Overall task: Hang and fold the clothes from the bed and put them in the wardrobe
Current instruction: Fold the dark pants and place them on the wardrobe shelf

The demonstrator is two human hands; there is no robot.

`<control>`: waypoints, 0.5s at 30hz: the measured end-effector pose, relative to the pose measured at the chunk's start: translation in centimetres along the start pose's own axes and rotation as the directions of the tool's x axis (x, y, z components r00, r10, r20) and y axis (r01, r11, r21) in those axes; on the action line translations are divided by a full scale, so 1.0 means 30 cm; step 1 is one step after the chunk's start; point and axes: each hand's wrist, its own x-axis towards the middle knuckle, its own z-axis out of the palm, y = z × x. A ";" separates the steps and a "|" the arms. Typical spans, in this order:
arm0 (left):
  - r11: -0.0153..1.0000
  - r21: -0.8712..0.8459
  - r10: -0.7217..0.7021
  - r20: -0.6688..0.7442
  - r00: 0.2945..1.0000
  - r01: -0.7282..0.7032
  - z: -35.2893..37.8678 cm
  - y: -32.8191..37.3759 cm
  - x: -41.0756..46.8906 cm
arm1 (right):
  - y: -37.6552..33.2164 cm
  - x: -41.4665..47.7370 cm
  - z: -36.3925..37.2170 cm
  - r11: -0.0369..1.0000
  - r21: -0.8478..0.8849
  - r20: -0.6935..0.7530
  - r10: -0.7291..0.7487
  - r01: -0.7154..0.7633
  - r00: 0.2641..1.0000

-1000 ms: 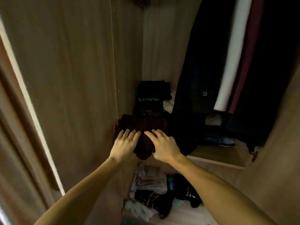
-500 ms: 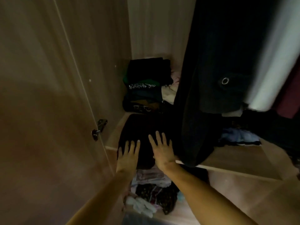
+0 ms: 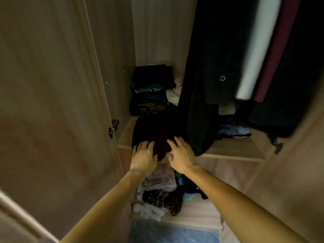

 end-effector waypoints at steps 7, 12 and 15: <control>0.981 -0.137 0.128 -0.072 0.989 -0.137 -0.061 0.068 -0.282 | -0.069 -0.353 -0.087 0.989 0.049 -0.062 0.142 -0.139 0.988; 0.953 -0.173 0.236 -0.104 0.966 -0.251 -0.089 0.164 -0.431 | -0.074 -0.592 -0.153 0.973 0.101 -0.147 0.220 -0.206 0.964; 0.925 -0.204 0.306 -0.099 0.947 -0.320 -0.090 0.250 -0.544 | -0.047 -0.754 -0.183 0.957 0.099 -0.184 0.288 -0.274 0.940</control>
